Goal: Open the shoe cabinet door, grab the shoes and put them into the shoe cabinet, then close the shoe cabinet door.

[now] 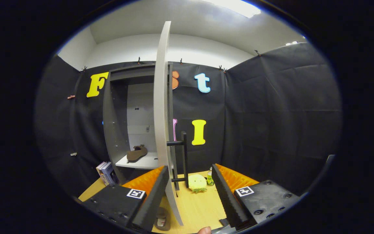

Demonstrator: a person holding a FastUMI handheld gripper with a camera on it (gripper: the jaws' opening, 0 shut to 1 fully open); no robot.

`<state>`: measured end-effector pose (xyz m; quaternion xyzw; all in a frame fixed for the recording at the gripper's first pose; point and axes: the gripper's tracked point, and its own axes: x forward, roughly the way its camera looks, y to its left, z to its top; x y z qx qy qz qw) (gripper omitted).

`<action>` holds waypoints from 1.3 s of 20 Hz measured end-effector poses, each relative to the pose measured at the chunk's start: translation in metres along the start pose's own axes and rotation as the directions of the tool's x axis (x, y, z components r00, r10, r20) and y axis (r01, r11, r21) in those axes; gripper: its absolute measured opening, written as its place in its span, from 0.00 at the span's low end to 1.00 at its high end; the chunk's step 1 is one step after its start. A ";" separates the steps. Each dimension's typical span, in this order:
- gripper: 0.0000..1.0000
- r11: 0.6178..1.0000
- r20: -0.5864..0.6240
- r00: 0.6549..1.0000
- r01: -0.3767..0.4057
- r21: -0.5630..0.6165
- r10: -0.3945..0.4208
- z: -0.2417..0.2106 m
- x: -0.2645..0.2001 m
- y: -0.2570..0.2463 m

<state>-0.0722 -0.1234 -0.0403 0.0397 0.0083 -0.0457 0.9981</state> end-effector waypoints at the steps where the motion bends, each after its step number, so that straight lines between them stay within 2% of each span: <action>1: 0.85 0.999 -0.015 0.999 -0.037 -0.004 0.037 -0.005 -0.005 0.015; 4: 0.93 0.990 -0.115 0.983 -0.141 0.020 0.143 -0.041 -0.016 0.062; 6: 0.96 0.979 -0.216 0.955 -0.198 0.045 0.203 -0.085 -0.016 0.090; 10: 0.97 0.964 -0.416 0.870 -0.245 0.101 0.264 -0.183 -0.011 0.127; 12: 0.97 0.958 -0.506 0.814 -0.262 0.116 0.284 -0.232 -0.008 0.139; 18: 0.99 0.960 -0.676 0.686 -0.250 0.129 0.270 -0.363 0.002 0.151; 23: 0.99 0.968 -0.745 0.625 -0.221 0.117 0.233 -0.445 0.026 0.153; 26: 0.94 0.976 -0.763 0.612 -0.188 0.114 0.207 -0.478 0.042 0.150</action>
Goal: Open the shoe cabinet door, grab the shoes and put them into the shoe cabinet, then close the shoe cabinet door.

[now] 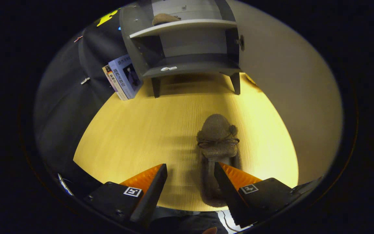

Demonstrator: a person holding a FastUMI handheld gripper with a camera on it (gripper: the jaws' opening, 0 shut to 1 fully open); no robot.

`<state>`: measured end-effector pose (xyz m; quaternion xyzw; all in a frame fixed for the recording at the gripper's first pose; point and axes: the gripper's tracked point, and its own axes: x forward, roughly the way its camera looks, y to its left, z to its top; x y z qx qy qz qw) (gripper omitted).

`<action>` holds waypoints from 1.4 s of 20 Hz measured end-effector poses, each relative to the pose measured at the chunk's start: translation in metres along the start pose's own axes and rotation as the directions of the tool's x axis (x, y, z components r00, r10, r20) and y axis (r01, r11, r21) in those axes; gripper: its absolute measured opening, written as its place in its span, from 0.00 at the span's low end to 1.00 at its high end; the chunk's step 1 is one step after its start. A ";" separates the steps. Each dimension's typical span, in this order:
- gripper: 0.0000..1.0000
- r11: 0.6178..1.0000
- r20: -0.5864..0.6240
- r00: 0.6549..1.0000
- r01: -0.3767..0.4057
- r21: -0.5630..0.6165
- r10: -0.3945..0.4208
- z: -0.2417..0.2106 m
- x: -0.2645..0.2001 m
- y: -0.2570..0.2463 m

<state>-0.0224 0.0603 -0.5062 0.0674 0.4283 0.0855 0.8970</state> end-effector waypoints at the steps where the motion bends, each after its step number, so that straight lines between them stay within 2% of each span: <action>1: 0.94 1.000 0.002 1.000 0.011 0.008 -0.011 -0.001 0.011 -0.004; 3: 0.93 0.999 0.019 0.999 0.032 0.024 -0.032 0.002 0.033 -0.011; 5: 0.81 0.997 0.051 0.997 0.061 0.055 -0.064 0.010 0.052 -0.018; 6: 0.70 0.994 0.076 0.993 0.082 0.067 -0.087 0.017 0.058 -0.024; 9: 0.53 0.990 0.141 0.981 0.126 0.066 -0.135 0.030 0.073 -0.033; 10: 0.39 0.990 0.162 0.977 0.131 0.053 -0.137 0.035 0.073 -0.034; 14: 0.15 0.994 0.182 0.977 0.108 0.008 -0.108 0.043 0.067 -0.025; 20: 0.15 0.999 0.307 0.951 0.047 -0.023 -0.038 0.115 -0.016 0.004; 25: 0.15 0.996 0.443 0.896 0.045 -0.071 -0.009 0.215 -0.094 0.034; 28: 0.15 0.996 0.497 0.868 0.042 -0.072 0.000 0.274 -0.124 0.051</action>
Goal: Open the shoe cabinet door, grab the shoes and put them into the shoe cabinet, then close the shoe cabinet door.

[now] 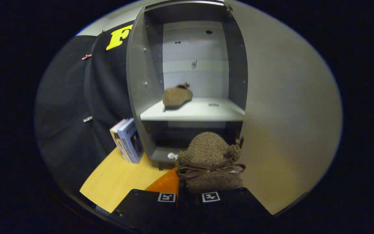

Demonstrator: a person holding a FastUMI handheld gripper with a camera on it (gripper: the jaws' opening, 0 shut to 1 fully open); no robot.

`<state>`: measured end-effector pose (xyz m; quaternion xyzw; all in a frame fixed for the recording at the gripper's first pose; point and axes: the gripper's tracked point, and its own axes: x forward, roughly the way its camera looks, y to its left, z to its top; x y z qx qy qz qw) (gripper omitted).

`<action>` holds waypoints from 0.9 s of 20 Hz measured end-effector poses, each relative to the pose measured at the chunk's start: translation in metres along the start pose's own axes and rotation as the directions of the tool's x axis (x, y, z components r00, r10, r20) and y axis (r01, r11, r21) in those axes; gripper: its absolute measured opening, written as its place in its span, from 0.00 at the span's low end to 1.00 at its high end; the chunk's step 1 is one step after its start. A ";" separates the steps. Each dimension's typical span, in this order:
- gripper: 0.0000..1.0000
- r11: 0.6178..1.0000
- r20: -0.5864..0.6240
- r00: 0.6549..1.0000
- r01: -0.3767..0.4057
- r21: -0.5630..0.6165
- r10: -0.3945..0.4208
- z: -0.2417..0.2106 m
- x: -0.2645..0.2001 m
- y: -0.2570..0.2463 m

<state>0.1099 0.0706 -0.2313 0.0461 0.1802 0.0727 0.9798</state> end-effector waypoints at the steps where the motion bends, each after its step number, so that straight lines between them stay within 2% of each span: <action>1: 0.15 1.000 0.030 1.000 0.008 0.000 -0.008 0.022 0.004 0.001; 6: 0.14 0.999 0.133 0.990 0.052 0.015 -0.053 0.121 0.039 -0.006; 9: 0.14 0.998 0.092 0.994 0.063 -0.004 -0.062 0.149 0.089 -0.014; 14: 0.14 0.995 0.006 0.996 0.091 0.035 -0.091 0.166 0.169 -0.047; 18: 0.14 0.991 -0.056 0.991 0.121 0.056 -0.118 0.158 0.234 -0.064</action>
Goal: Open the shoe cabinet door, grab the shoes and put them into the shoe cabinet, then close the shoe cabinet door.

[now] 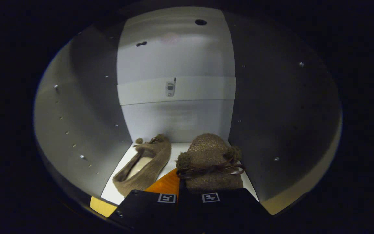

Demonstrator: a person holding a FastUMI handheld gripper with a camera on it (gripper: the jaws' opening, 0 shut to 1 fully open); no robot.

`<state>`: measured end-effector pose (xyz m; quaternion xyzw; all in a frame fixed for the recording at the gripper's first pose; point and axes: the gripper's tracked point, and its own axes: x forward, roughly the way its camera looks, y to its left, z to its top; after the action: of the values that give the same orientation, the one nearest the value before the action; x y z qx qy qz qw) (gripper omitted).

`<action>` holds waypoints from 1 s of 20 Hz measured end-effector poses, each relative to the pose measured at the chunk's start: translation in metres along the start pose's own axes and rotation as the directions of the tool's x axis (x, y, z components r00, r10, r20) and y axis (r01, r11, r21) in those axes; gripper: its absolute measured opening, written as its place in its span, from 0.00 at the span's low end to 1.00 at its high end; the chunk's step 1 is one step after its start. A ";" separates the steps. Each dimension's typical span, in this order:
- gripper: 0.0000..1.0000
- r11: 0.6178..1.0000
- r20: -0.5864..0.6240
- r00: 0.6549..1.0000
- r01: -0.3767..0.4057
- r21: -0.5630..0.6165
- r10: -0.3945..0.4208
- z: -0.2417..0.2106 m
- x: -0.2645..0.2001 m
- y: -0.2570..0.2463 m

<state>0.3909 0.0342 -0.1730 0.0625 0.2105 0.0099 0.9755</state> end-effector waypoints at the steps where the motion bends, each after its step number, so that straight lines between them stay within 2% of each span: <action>1: 0.14 1.000 -0.011 1.000 0.003 -0.004 -0.003 -0.001 0.013 -0.002; 4: 0.14 1.000 -0.042 0.999 0.019 -0.016 -0.020 -0.005 0.043 -0.003; 9: 0.14 0.999 -0.129 0.991 0.036 0.028 -0.032 -0.025 0.077 0.002; 13: 0.14 0.997 -0.152 0.987 0.060 0.058 -0.051 -0.026 0.082 0.003; 16: 0.19 0.996 -0.174 0.984 0.063 0.067 -0.050 -0.031 0.081 0.004; 19: 0.42 0.997 -0.188 0.982 0.043 0.061 -0.031 -0.031 0.069 0.010; 20: 0.56 0.998 -0.189 0.981 0.041 0.056 -0.029 -0.030 0.065 0.011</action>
<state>0.4376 0.0520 -0.2256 0.0868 0.3031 -0.0077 0.9490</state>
